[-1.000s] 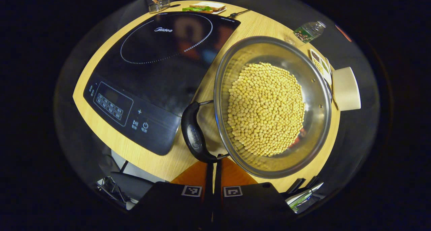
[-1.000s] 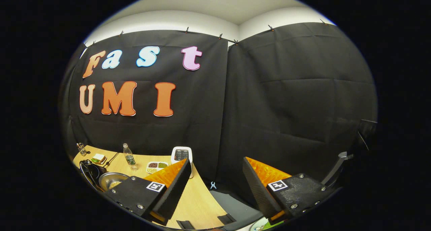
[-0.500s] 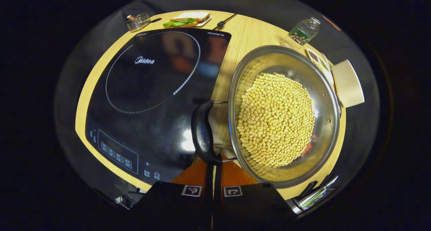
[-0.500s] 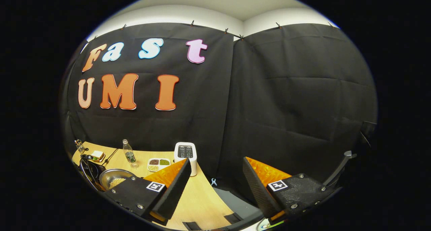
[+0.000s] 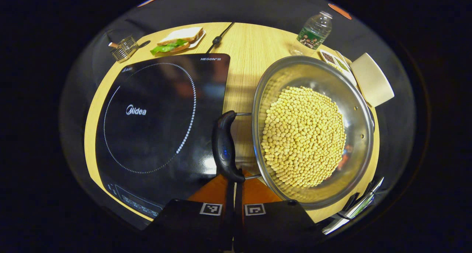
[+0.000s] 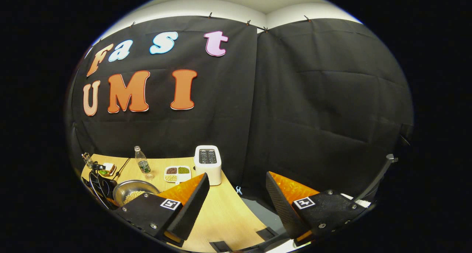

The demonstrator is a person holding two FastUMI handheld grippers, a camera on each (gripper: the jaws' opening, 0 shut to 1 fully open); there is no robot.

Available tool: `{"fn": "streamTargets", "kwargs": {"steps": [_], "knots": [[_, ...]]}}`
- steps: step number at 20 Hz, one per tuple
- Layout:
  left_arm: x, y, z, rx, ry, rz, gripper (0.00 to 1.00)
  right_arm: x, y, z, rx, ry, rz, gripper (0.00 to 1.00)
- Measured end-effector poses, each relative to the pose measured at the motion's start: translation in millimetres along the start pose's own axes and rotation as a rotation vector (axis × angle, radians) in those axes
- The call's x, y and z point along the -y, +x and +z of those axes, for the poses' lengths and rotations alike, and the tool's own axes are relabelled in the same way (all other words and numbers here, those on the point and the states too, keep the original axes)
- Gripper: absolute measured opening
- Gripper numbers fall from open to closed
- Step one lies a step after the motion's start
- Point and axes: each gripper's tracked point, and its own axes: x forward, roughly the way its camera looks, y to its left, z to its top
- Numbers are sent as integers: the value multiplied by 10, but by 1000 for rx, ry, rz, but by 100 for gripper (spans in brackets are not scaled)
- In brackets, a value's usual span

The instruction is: First push the handle of the pot to place it horizontally, then grasp the pot with both hands and set it on the induction cooktop.

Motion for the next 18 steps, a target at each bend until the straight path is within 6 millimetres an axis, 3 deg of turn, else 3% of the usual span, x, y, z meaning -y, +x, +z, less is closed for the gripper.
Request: {"fn": "streamTargets", "kwargs": {"steps": [6,15,18], "knots": [[105,10,341,80,125,12,8,-378,190,-255,-77,7,47,96],[204,35,640,183,184,-35,8,-1319,524,-889,-285,1,225,96],[198,-81,649,193,173,-81,8,-1654,609,-1080,-349,0,289,96]]}}
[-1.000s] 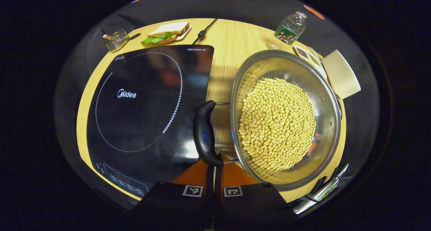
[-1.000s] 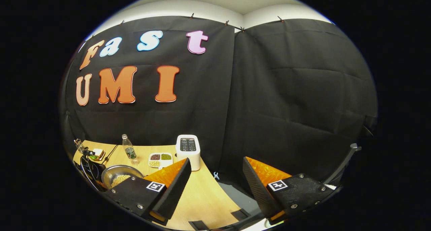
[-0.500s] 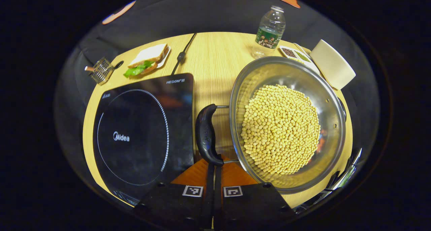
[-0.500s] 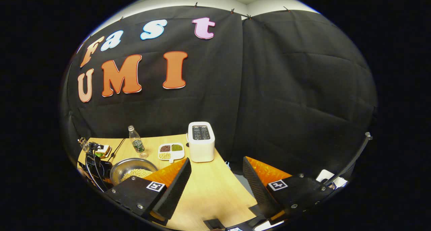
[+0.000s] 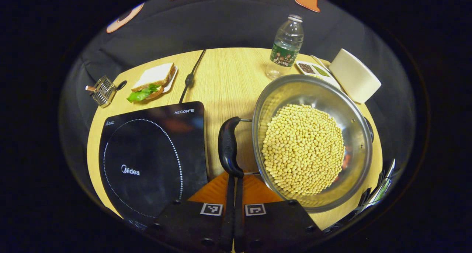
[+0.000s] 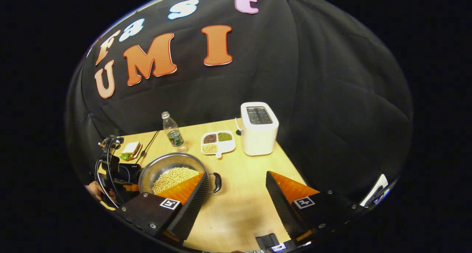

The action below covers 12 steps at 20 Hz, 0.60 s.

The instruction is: First push the handle of the pot to place it horizontally, then grasp the pot with both hands and set it on the induction cooktop.

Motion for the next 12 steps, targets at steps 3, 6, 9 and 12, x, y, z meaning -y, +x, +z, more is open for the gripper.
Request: {"fn": "streamTargets", "kwargs": {"steps": [3,6,9,12], "knots": [[-8,-176,1,34,-29,-52,9,-258,250,-58,-46,-21,45,96],[-16,-410,192,101,-57,-109,25,-494,511,-165,-102,-51,83,96],[4,-509,366,153,-63,-141,63,-609,719,-265,-143,-80,89,96],[34,-399,488,155,-47,-139,99,-661,901,-399,-184,-98,82,96]]}}
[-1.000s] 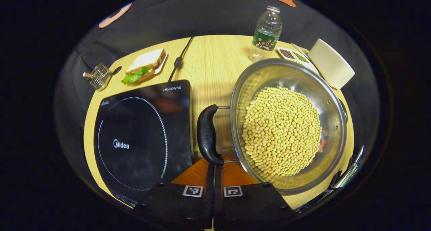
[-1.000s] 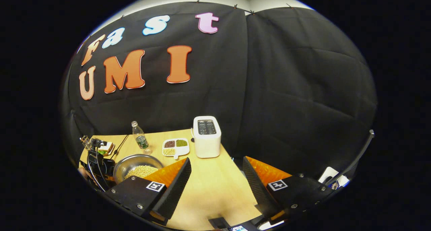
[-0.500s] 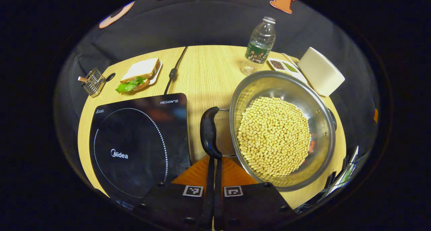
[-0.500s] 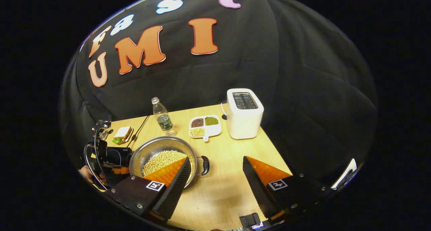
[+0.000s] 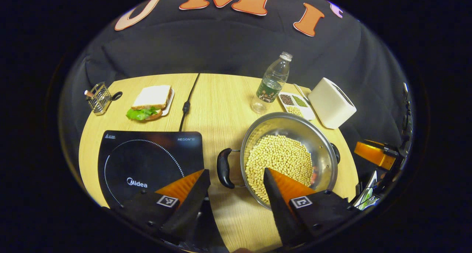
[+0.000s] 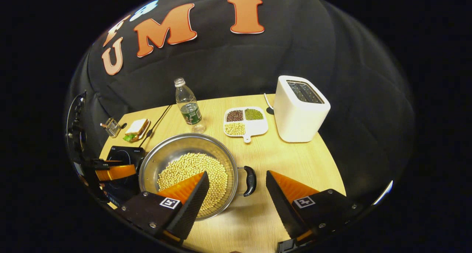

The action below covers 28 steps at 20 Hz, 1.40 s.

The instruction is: First push the handle of the pot to place it horizontally, then grasp the pot with both hands and set it on the induction cooktop.

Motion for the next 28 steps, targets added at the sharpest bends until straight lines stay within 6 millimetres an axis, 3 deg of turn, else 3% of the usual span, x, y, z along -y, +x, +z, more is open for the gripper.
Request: {"fn": "streamTargets", "kwargs": {"steps": [8,13,16,17,19,23,24,28], "knots": [[78,573,-100,-80,37,41,97,68,529,-360,-155,-6,-41,95],[103,734,-146,-99,28,20,96,8,772,-482,-212,-8,-56,93],[167,795,-103,-90,45,7,96,98,849,-522,-234,-47,-107,90],[162,840,-104,-86,46,15,96,117,870,-533,-241,-55,-112,83],[157,889,-143,-101,40,28,99,145,913,-577,-257,-60,-121,83],[81,945,-120,-91,39,30,92,195,957,-605,-266,-63,-150,79],[70,956,-120,-86,35,31,80,195,965,-596,-261,-60,-154,78],[30,990,-122,-78,39,47,72,194,968,-597,-264,-20,-167,76]]}}
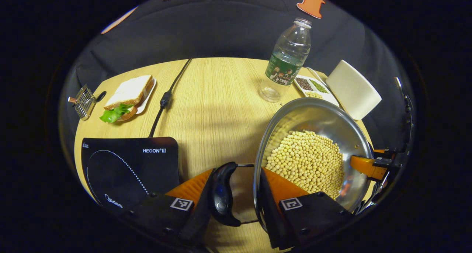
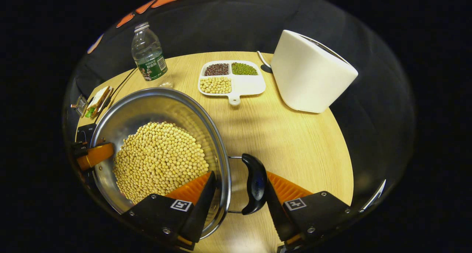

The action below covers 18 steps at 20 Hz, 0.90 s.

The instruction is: First push the handle of the pot to place it horizontally, then grasp the pot with both hands and set it on the induction cooktop.

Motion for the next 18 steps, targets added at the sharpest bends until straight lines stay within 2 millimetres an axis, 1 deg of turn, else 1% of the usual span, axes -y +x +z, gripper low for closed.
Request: {"fn": "streamTargets", "kwargs": {"steps": [3,4,5,7,11,13,14,18], "knots": [[-11,4,17,13,14,17,71,-22,-15,2,-9,40,-23,72],[-44,-14,15,12,26,32,69,-39,-21,-8,-13,54,-18,67],[-63,-31,6,12,27,42,69,-59,-19,-44,-22,56,-17,67],[-94,-144,7,20,38,50,69,-32,-53,-6,1,64,-11,65],[-224,-427,96,67,60,70,67,-37,-25,24,70,72,14,63],[-322,-604,123,85,60,89,67,-63,49,15,91,59,32,61],[-384,-690,135,89,63,100,67,-61,71,-1,98,51,41,61],[-685,-1079,206,117,20,136,68,-59,123,39,137,13,86,61]]}}
